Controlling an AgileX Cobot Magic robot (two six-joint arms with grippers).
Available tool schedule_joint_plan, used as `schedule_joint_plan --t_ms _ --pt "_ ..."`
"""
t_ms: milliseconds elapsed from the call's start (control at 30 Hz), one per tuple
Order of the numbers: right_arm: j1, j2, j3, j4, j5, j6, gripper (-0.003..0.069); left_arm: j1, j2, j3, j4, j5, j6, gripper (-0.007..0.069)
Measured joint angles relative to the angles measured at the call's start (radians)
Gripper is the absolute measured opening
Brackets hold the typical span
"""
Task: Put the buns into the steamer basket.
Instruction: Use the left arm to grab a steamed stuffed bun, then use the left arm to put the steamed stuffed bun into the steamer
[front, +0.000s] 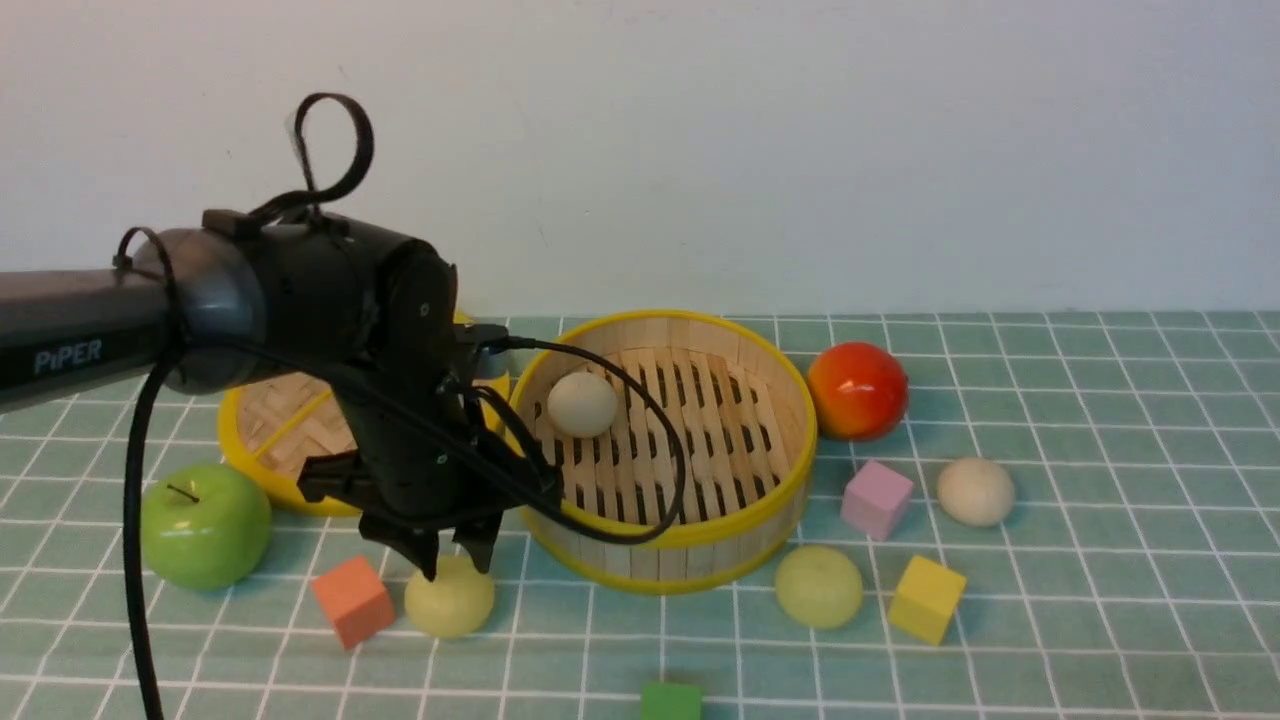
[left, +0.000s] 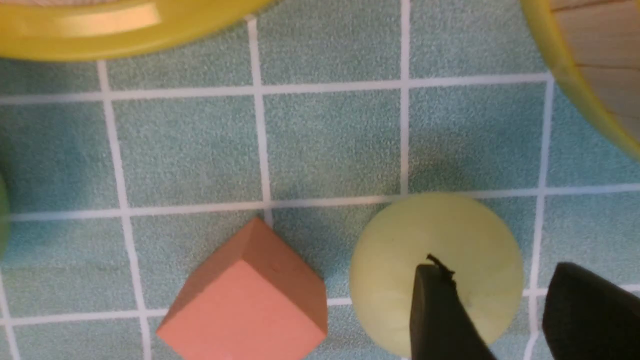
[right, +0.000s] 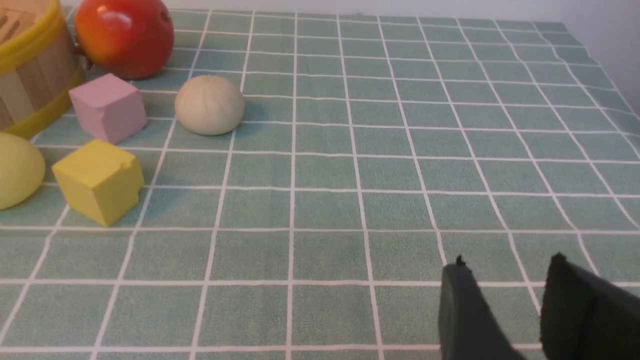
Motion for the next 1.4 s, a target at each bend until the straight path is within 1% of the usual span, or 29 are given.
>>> schedule_joint_plan --t_ms 267,433,567,600,667,700,733,867,933,1067,1133,1233,1400 --pt "0.000 0.000 0.000 0.000 0.000 0.000 0.0240 0.000 0.035 -0.001 0.002 0.000 0.000 0.0277" --pt "0.000 0.000 0.000 0.000 0.000 0.000 0.0240 0.000 0.054 -0.001 0.004 -0.001 0.000 0.0231" --pt "0.000 0.000 0.000 0.000 0.000 0.000 0.0240 0.000 0.059 -0.001 0.005 -0.002 0.001 0.0144" --pt "0.000 0.000 0.000 0.000 0.000 0.000 0.0240 0.000 0.059 -0.001 0.005 -0.001 0.003 0.0139" --pt "0.000 0.000 0.000 0.000 0.000 0.000 0.0240 0.000 0.057 -0.002 0.005 0.011 0.023 0.0047" --pt "0.000 0.000 0.000 0.000 0.000 0.000 0.0240 0.000 0.057 -0.002 0.005 0.014 0.026 0.0039" --pt "0.000 0.000 0.000 0.000 0.000 0.000 0.0240 0.000 0.054 -0.002 0.005 0.019 0.037 -0.0002" --pt "0.000 0.000 0.000 0.000 0.000 0.000 0.0240 0.000 0.039 -0.015 0.005 0.045 0.049 -0.0013" --pt "0.000 0.000 0.000 0.000 0.000 0.000 0.0240 0.000 0.023 -0.058 0.006 0.096 0.051 -0.0013" --pt "0.000 0.000 0.000 0.000 0.000 0.000 0.0240 0.000 -0.004 -0.146 -0.002 0.147 0.062 -0.0013" --pt "0.000 0.000 0.000 0.000 0.000 0.000 0.0240 0.000 -0.027 -0.238 -0.023 0.172 0.085 -0.0013" --pt "0.000 0.000 0.000 0.000 0.000 -0.001 0.0240 0.000 -0.042 -0.361 -0.086 0.182 0.129 -0.0013" --pt "0.000 0.000 0.000 0.000 0.000 -0.001 0.0240 -0.009 -0.021 -0.432 -0.218 0.150 0.191 -0.0013"
